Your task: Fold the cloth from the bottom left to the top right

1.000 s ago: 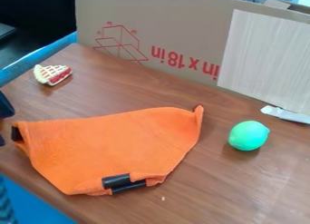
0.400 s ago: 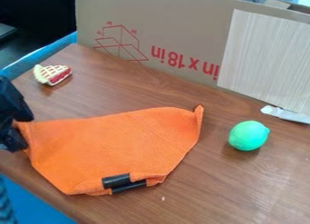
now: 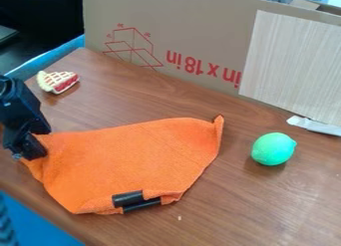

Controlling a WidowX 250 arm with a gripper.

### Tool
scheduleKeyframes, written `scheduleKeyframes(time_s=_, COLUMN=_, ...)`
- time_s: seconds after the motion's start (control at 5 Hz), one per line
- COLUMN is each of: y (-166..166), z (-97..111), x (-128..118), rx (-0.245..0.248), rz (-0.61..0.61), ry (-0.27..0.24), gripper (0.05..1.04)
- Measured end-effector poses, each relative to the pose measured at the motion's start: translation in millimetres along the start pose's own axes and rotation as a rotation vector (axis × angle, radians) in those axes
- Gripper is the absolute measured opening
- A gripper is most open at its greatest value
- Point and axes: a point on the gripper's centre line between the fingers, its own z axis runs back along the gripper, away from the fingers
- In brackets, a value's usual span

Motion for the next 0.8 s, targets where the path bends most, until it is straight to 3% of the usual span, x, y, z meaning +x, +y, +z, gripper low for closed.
scheduleKeyframes(time_s=0.4, y=-3, z=6, x=-6, rx=-0.041, rz=-0.005, ry=-0.014, gripper=0.159)
scheduleKeyframes(time_s=0.6, y=-5, z=11, x=-18, rx=-0.068, rz=-0.005, ry=0.022, gripper=0.072)
scheduleKeyframes(time_s=0.8, y=-3, z=19, x=-35, rx=-0.075, rz=0.012, ry=0.061, gripper=0.068)
